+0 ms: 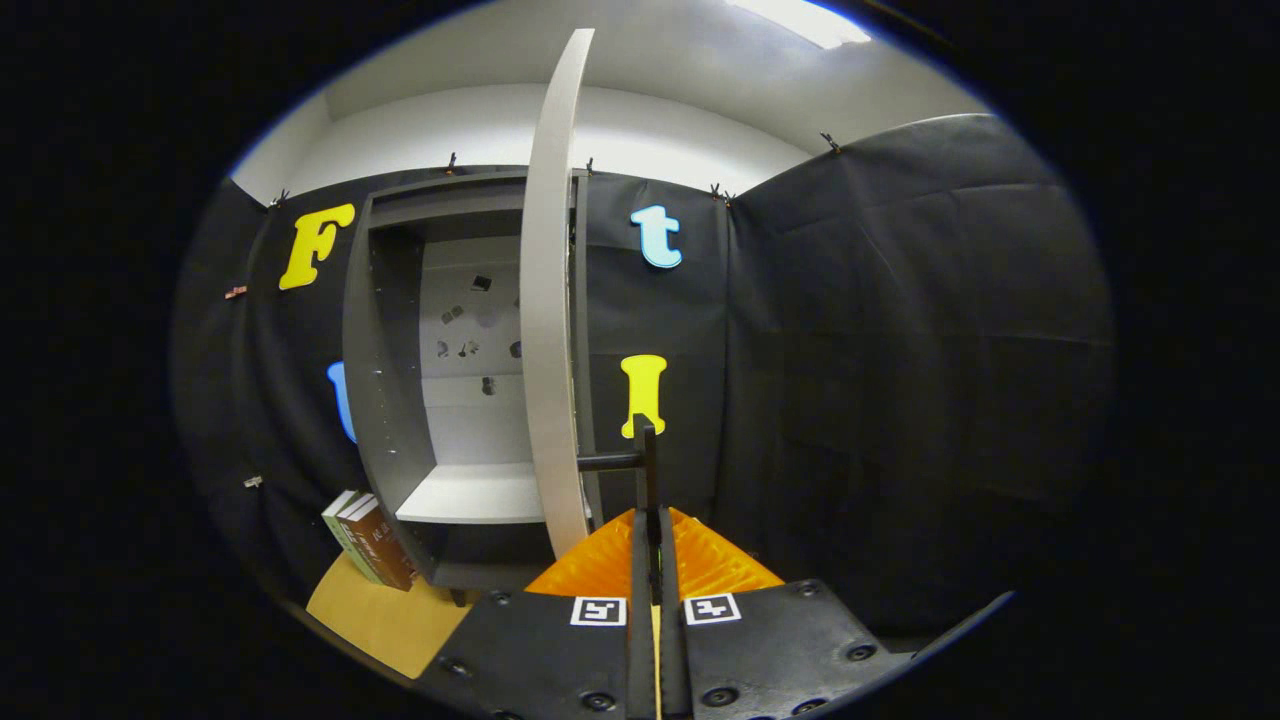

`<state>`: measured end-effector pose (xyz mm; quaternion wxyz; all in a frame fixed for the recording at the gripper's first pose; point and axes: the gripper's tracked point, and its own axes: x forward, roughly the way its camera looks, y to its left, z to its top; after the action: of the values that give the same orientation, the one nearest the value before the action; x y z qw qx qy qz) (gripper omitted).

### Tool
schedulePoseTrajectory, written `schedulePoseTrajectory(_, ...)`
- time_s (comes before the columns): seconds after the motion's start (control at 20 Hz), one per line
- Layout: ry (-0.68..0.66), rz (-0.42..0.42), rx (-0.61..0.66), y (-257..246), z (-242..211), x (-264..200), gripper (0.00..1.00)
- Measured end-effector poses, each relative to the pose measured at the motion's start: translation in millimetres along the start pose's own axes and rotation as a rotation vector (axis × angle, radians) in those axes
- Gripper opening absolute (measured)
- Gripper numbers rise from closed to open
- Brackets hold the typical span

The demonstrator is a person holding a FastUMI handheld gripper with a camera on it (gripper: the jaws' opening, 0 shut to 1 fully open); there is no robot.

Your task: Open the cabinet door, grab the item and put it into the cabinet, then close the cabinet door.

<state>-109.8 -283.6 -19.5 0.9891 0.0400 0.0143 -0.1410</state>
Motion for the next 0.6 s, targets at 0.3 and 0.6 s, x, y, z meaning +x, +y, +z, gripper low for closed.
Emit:
schedulePoseTrajectory(0.3,0.007,-0.054,-0.032,-16.5,-17.8,-9.6,0.07)
schedulePoseTrajectory(0.6,0.066,-0.082,-0.082,-9.9,-34.4,-37.1,0.24)
